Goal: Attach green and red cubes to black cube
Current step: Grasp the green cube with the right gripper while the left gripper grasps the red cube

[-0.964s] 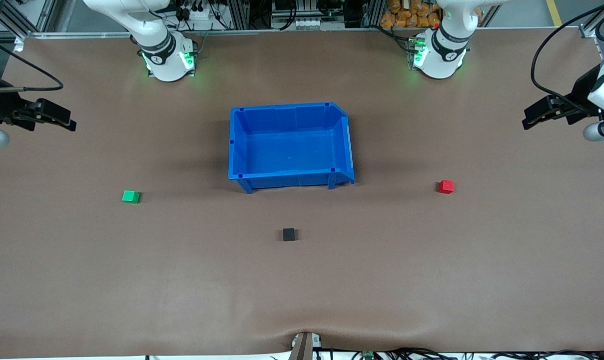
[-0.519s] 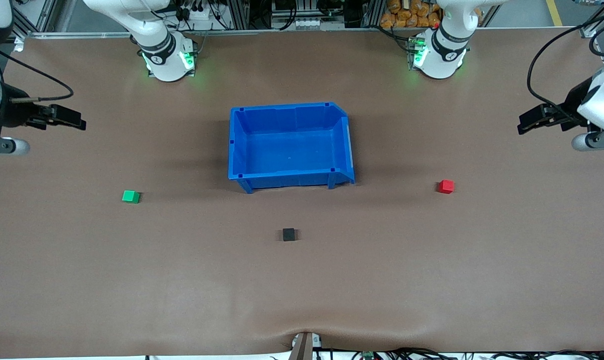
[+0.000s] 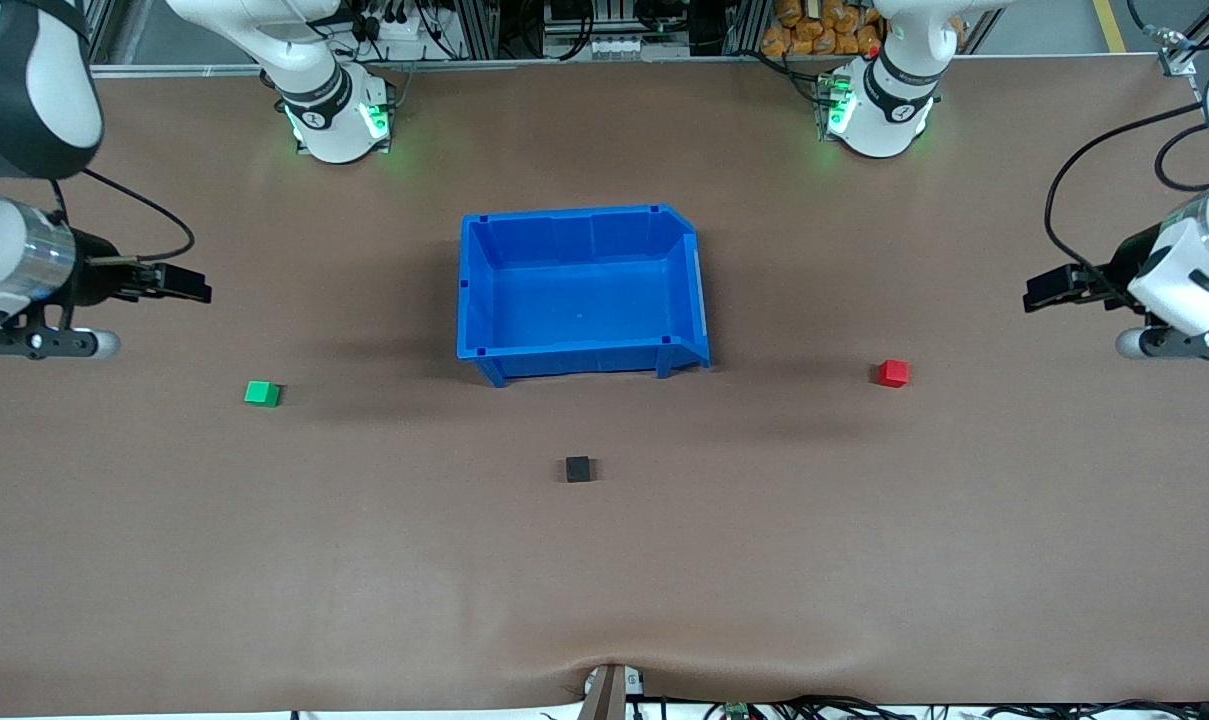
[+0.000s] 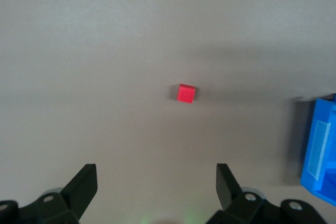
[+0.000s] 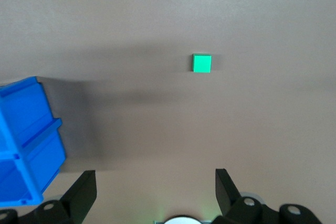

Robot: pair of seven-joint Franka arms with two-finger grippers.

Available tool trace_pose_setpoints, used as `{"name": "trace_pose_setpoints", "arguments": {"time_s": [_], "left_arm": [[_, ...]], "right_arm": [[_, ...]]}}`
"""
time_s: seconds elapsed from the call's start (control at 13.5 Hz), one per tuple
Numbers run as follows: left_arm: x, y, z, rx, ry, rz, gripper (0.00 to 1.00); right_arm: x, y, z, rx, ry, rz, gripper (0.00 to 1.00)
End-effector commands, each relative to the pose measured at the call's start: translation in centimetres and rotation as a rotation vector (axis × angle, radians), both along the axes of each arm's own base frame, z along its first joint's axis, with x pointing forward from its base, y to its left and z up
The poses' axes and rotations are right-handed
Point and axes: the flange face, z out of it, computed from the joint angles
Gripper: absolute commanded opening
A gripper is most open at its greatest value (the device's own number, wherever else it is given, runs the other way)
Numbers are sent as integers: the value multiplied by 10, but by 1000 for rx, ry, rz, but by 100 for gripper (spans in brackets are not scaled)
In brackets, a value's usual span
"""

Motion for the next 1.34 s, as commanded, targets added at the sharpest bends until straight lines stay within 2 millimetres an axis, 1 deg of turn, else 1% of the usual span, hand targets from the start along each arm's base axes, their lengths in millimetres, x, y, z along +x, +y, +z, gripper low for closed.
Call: {"name": "trace_pose_setpoints", "arguments": {"time_s": [0.0, 0.15, 0.3, 0.45, 0.59, 0.67, 0.74, 0.96, 1.04, 1.11, 1.19, 1.26], "left_arm": [[5, 0, -34, -6, -10, -70, 100], [9, 1, -69, -15, -13, -111, 100], [19, -2, -102, -27, 8, -117, 100], [26, -11, -123, -37, 6, -133, 100], [31, -19, -144, -45, 8, -143, 100], [30, -24, -158, -50, 10, -152, 100], [29, -25, -171, -51, -2, -148, 100], [25, -27, -224, -61, -58, -130, 100], [25, -28, -240, -67, -62, -129, 99], [26, -29, -253, -72, -55, -128, 96], [25, -34, -267, -77, -41, -134, 91], [24, -40, -277, -80, -29, -136, 89]], "right_arm": [[-15, -5, -39, 12, -3, 1, 100], [-25, -6, -69, 9, -23, -2, 100], [-30, -8, -90, 0, -36, -2, 100], [-34, -9, -109, -6, -56, -5, 100], [-43, -11, -134, -5, -88, 24, 100], [-45, -18, -143, -5, -101, 25, 100], [-46, -21, -150, -4, -103, 32, 100], [-42, -28, -161, -4, -115, 43, 100], [-39, -32, -171, -8, -118, 36, 100], [-35, -39, -182, -12, -123, 23, 100], [-31, -46, -195, -16, -128, 12, 100], [-26, -52, -205, -20, -132, 1, 100]]}}
